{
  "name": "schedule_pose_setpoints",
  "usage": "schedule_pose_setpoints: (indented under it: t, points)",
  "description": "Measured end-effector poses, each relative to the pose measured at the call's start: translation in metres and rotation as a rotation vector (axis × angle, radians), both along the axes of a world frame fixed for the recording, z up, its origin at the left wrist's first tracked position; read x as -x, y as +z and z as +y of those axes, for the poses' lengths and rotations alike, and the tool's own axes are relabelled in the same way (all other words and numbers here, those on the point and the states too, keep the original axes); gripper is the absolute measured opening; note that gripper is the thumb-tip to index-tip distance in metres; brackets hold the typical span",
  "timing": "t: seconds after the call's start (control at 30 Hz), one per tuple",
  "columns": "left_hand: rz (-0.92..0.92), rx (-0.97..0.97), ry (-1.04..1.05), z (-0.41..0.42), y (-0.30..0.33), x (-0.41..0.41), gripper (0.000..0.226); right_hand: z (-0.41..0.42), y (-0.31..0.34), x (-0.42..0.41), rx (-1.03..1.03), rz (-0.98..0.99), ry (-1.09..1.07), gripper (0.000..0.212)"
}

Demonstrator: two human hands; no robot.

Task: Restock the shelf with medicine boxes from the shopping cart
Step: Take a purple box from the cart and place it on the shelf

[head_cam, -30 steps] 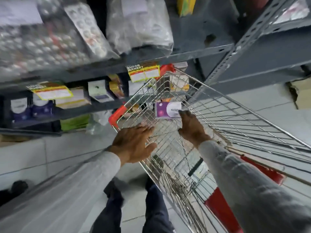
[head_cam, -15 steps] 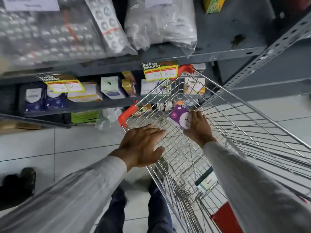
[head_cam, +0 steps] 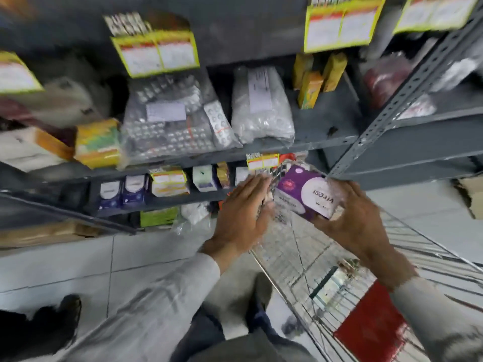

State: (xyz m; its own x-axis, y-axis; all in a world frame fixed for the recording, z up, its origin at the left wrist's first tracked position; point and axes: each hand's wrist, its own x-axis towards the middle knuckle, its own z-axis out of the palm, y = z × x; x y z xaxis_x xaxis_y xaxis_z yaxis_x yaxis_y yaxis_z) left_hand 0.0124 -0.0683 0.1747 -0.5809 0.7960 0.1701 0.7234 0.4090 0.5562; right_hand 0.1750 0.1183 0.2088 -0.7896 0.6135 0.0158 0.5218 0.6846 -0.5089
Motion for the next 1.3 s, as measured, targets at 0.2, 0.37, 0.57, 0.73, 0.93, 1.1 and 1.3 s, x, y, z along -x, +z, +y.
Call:
schedule_pose_setpoints:
  t: [0.2, 0.37, 0.57, 0.73, 0.93, 1.1, 1.3]
  points:
    - [0.257, -0.369, 0.090, -0.021, 0.138, 0.053, 0.049, -0.008, 0.139, 0.034, -0.103, 0.341, 0.040, 0.085]
    - [0.496, -0.383, 0.249, -0.052, 0.215, 0.136, 0.047, -0.015, 0.228, 0.082, -0.116, 0.562, 0.071, 0.075]
    - [0.487, 0.021, 0.413, -0.052, 0.260, 0.225, 0.057, -0.019, 0.294, 0.187, -0.104, 0.551, 0.102, 0.068]
    - [0.547, 0.134, 0.443, -0.049, 0.258, 0.235, 0.067, -0.026, 0.312, 0.259, -0.020, 0.496, 0.187, 0.057]
    - [0.573, 0.161, 0.454, -0.049, 0.256, 0.238, 0.068, -0.020, 0.287, 0.288, 0.086, 0.448, 0.265, 0.059]
    - [0.533, 0.135, 0.443, -0.049, 0.252, 0.239, 0.067, -0.021, 0.271, 0.281, 0.045, 0.469, 0.301, 0.077]
    - [0.407, -0.405, 0.441, -0.054, 0.247, 0.213, 0.046, -0.033, 0.239, 0.227, 0.065, 0.794, 0.226, 0.058]
